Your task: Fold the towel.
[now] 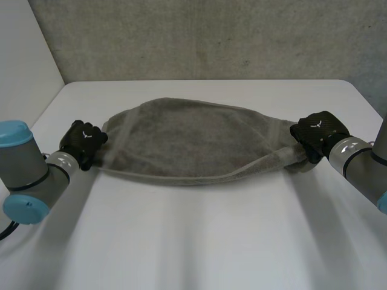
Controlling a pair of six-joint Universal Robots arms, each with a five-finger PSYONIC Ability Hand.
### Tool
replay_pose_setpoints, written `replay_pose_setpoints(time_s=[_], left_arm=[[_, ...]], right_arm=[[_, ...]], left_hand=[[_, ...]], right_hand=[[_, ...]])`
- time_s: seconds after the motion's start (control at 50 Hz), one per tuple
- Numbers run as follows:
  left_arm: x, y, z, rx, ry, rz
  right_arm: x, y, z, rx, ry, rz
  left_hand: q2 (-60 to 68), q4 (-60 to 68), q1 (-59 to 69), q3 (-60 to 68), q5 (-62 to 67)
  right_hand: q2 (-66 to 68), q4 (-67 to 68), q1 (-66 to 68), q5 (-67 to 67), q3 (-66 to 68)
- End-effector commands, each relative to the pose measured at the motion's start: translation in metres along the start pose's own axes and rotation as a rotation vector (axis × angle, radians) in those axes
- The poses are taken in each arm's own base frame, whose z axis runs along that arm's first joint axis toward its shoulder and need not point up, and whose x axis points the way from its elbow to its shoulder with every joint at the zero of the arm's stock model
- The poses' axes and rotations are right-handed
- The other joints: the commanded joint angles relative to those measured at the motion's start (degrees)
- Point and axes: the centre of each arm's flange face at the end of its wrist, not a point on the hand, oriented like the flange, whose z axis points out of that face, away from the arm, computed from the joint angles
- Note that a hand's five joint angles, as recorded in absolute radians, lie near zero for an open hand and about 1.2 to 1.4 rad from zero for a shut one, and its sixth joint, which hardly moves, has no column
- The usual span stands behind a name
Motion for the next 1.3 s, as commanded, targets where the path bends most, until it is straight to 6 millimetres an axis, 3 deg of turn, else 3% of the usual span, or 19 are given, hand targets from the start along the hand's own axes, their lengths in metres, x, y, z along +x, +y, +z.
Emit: replay_pose_setpoints(time_s=[0.02,0.18,0.32,0.38,0.48,0.5,0.54,0.66,0.7,0.82,0.86,0.92,1.02,1.14,1.2,1.24,1.26,1.28,1.3], left_arm=[[0.004,0.003,-0.001,-0.015,0.020,-0.006],[0.005,0.002,-0.004,-0.026,0.034,-0.012],[-0.008,-0.011,-0.012,-0.018,0.015,-0.020],[-0.020,-0.021,-0.022,-0.014,0.000,-0.050],[-0.064,-0.048,-0.046,0.026,-0.094,-0.165],[-0.065,-0.048,-0.046,0.027,-0.094,-0.165],[-0.084,-0.071,-0.061,0.083,-0.138,-0.211],[-0.112,-0.109,-0.086,0.191,-0.212,-0.243],[-0.127,-0.135,-0.100,0.268,-0.249,-0.260],[-0.141,-0.154,-0.109,0.296,-0.254,-0.313],[-0.138,-0.153,-0.101,0.266,-0.218,-0.348],[-0.131,-0.149,-0.091,0.236,-0.182,-0.360],[-0.090,-0.122,-0.043,0.043,-0.058,-0.401],[-0.080,-0.104,-0.009,-0.079,-0.031,-0.392],[-0.092,-0.113,0.007,-0.062,-0.074,-0.359],[-0.117,-0.150,0.011,0.081,-0.165,-0.339],[-0.117,-0.150,0.011,0.082,-0.166,-0.339],[-0.134,-0.173,0.006,0.176,-0.223,-0.343],[-0.134,-0.173,0.006,0.177,-0.224,-0.343]], right_arm=[[0.000,0.000,0.000,0.000,0.000,0.000],[0.002,-0.001,0.000,0.002,0.005,-0.001],[0.011,-0.009,-0.002,0.021,0.034,-0.005],[0.025,-0.024,-0.010,0.062,0.076,-0.012],[0.068,-0.057,-0.043,0.142,0.200,-0.025],[0.068,-0.057,-0.043,0.142,0.200,-0.026],[0.084,-0.082,-0.065,0.203,0.254,-0.044],[0.103,-0.123,-0.099,0.317,0.320,-0.048],[0.115,-0.147,-0.117,0.388,0.358,-0.050],[0.127,-0.162,-0.124,0.390,0.364,-0.054],[0.121,-0.149,-0.098,0.313,0.291,-0.049],[0.115,-0.139,-0.083,0.263,0.248,-0.059],[0.074,-0.105,-0.030,0.109,0.092,-0.172],[0.064,-0.087,0.004,0.056,0.077,-0.179],[0.074,-0.091,0.022,0.093,0.140,-0.185],[0.088,-0.115,0.033,0.224,0.260,-0.194],[0.088,-0.115,0.033,0.225,0.261,-0.194],[0.093,-0.131,0.035,0.320,0.328,-0.176],[0.093,-0.132,0.035,0.321,0.329,-0.175]], left_hand=[[6.6,6.5,6.5,6.6,-2.8],[25.1,24.9,24.9,25.1,15.7],[25.1,25.0,25.0,25.1,15.7],[25.1,25.0,25.0,25.1,15.7],[25.1,25.0,25.0,25.1,15.7],[25.1,25.0,25.0,25.1,15.7],[25.1,25.0,25.0,25.1,15.7],[25.1,25.0,25.0,25.1,15.7],[25.1,25.0,25.0,25.1,15.7],[25.1,25.0,25.0,25.1,15.7],[25.1,25.0,25.0,25.1,15.7],[25.1,25.0,25.0,25.1,15.7],[25.1,25.0,25.0,25.1,15.7],[25.1,25.0,25.0,25.1,15.7],[25.1,25.0,25.0,25.1,15.7],[25.1,25.0,25.0,25.1,15.7],[25.1,25.0,25.0,25.1,15.7],[25.1,25.0,25.0,25.1,15.7],[25.1,25.0,25.0,25.1,15.7]], right_hand=[[5.6,3.4,3.1,4.4,3.0],[5.6,3.4,3.1,4.4,3.0],[5.6,3.4,3.1,4.4,3.0],[5.6,3.4,3.1,4.4,3.0],[5.6,3.4,3.1,4.4,3.0],[5.6,3.4,3.1,4.4,3.0],[5.6,3.4,3.1,4.4,3.0],[5.6,3.4,3.1,4.4,3.0],[5.6,3.4,3.1,4.4,3.0],[5.6,3.4,3.1,4.4,3.0],[5.6,3.4,3.1,4.4,3.0],[5.6,3.4,3.1,4.4,3.0],[5.6,3.4,3.1,4.4,3.0],[5.6,3.4,3.1,4.4,3.0],[5.6,3.4,3.1,4.4,3.0],[5.6,3.4,3.1,4.4,3.0],[5.6,3.4,3.1,4.4,3.0],[5.6,3.4,3.1,4.4,3.0],[5.6,3.4,3.1,4.4,3.0]])
